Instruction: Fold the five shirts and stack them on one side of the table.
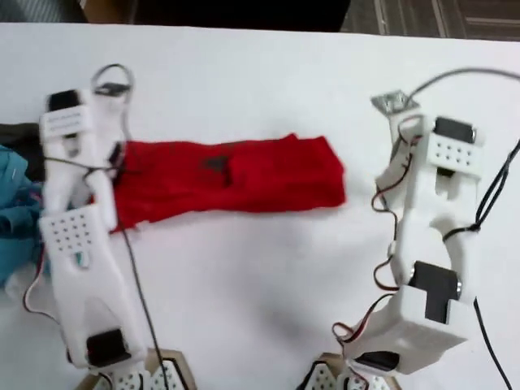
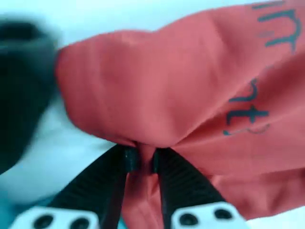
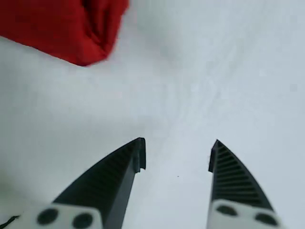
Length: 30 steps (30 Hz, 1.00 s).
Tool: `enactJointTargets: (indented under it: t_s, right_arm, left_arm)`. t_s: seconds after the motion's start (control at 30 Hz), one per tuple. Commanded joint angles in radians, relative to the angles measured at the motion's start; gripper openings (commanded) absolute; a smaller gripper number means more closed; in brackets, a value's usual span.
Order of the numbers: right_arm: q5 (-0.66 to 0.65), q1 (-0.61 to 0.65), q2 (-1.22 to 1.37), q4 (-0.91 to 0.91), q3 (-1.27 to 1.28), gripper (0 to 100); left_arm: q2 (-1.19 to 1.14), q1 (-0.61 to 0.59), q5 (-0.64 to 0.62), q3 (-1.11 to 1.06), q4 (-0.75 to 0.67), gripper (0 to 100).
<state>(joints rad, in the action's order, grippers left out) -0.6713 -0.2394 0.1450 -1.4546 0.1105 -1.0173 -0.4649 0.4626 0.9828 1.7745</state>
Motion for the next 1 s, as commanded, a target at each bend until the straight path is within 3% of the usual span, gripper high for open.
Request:
enactJointTargets:
  t_s: [0.0,0.13,0.33,0.73,0.97]
  right_arm:
    - [-0.003,-0.019,-0.059,0.137,0.150,22.9]
    - [0.011,-0.010,-0.105,0.364,0.361,22.9]
    - [0.127,-0.010,-0.133,0.733,0.635,22.9]
    - [0.198,-0.018,-0.170,0.788,0.677,23.0]
    - [0.198,-0.018,-0.168,0.788,0.674,23.0]
  left_arm:
    - [0.164,-0.063,0.058,0.005,0.015,2]
    - [0.318,-0.005,0.068,-0.079,0.015,2]
    - [0.509,0.219,0.037,-0.246,0.011,2]
    - [0.580,0.657,-0.083,-0.140,-0.074,2]
    - [0.528,0.770,-0.109,-0.133,-0.172,2]
